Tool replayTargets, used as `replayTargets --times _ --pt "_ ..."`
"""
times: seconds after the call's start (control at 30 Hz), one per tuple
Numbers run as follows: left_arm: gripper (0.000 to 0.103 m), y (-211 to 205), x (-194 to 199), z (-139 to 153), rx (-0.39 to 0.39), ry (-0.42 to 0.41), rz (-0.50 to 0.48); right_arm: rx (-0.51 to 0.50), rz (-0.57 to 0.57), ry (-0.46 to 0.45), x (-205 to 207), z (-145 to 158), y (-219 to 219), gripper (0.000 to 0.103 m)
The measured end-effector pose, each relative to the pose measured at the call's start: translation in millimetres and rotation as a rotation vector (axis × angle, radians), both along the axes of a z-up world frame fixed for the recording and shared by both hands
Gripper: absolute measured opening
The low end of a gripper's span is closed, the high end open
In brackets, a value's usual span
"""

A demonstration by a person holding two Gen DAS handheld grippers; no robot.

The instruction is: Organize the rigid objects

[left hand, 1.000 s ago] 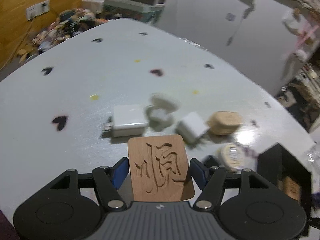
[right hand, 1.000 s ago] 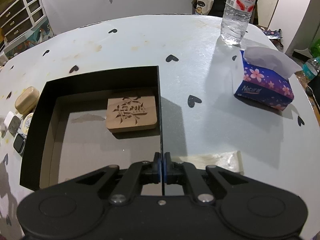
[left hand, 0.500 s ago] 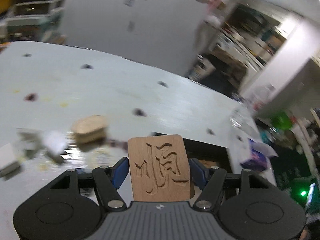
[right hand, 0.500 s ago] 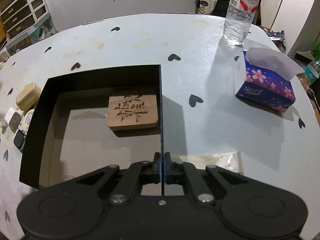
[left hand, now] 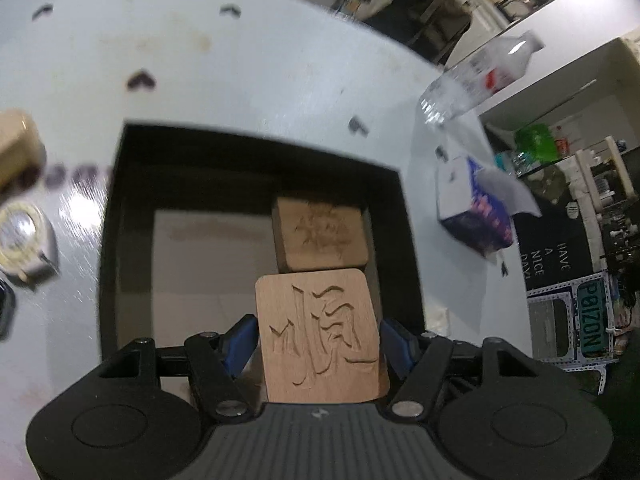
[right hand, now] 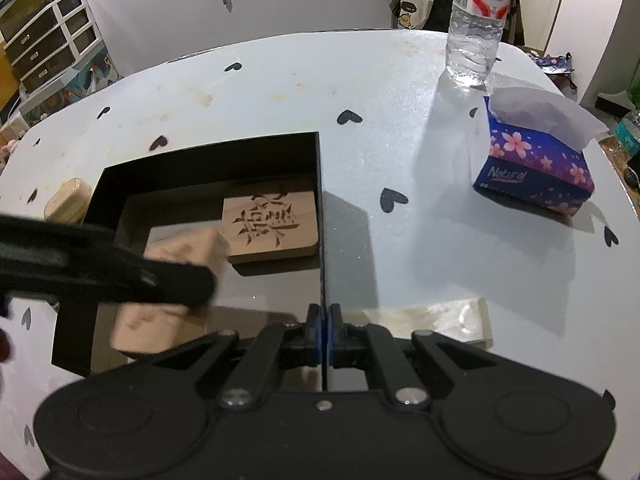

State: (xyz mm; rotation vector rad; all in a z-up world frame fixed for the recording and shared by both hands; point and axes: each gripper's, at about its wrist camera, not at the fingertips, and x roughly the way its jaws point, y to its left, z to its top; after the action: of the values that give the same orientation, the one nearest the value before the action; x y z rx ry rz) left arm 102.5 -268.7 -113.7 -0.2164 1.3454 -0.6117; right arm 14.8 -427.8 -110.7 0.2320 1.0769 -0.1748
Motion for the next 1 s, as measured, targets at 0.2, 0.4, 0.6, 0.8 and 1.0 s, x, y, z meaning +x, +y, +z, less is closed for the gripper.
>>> replayTargets --times 0.2,0.4,0.6,0.8,1.0 --pt "0.067 -7.9 5.8 -21.8 -0.002 0.055 0.014 0.012 -0.001 -0.002 -0.6 -0.4 -1.8 0.004" --pt "0.081 -7.0 8.2 -32.1 -0.062 0.121 0.032 0.014 -0.001 -0.002 -0.5 -0.5 -2.2 0.004" --pt "0.077 -5.1 9.2 -32.0 -0.080 0.129 0.042 0.015 -0.001 0.000 -0.2 -0.9 -1.9 0.004" --pt "0.060 -9.1 7.8 -35.4 -0.112 0.157 0.018 0.013 0.003 0.002 0.3 -0.7 -1.6 0.004" --pt "0.055 -12.4 4.7 -37.5 -0.117 0.165 -0.002 0.012 0.005 0.003 0.6 -0.6 -1.8 0.004"
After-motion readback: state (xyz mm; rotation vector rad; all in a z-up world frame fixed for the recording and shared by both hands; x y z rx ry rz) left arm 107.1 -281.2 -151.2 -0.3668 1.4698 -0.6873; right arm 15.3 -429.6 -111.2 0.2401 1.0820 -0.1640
